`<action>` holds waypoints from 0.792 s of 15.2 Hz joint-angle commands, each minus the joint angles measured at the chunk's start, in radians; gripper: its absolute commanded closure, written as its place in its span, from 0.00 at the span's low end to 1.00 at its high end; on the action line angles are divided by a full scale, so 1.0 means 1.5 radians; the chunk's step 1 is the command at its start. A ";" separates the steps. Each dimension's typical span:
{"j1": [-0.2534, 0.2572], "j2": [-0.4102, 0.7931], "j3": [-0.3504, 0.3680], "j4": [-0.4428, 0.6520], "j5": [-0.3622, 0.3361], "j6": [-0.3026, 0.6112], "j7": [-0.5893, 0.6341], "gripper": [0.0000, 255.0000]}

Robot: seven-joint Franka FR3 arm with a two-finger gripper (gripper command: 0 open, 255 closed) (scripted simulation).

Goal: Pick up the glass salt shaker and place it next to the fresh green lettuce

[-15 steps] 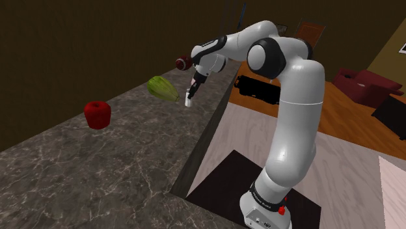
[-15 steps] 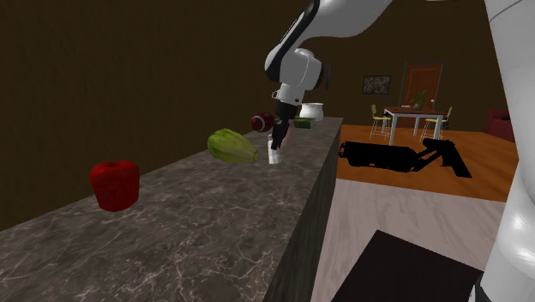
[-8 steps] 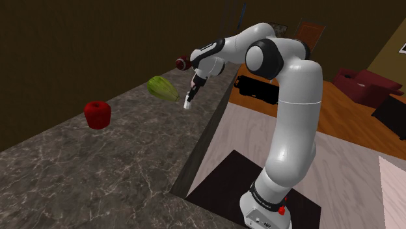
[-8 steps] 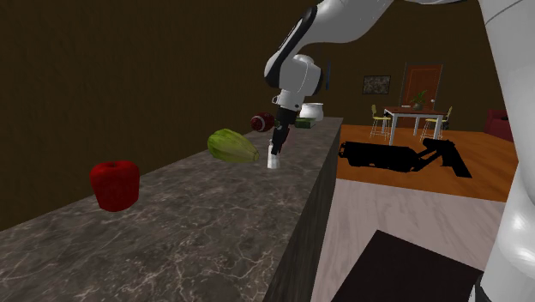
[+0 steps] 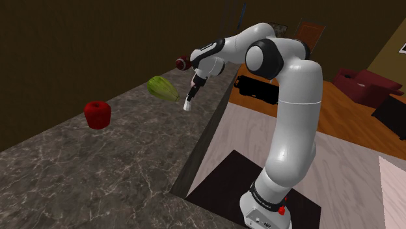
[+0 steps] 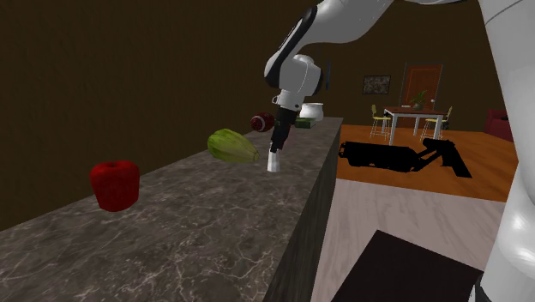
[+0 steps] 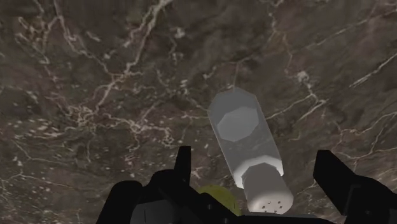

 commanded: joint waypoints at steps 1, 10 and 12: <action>0.000 0.000 0.000 0.000 0.000 0.000 0.000 0.00; -0.003 -0.044 -0.016 0.022 -0.029 -0.062 0.017 0.00; -0.003 -0.044 -0.016 0.022 -0.029 -0.062 0.017 0.00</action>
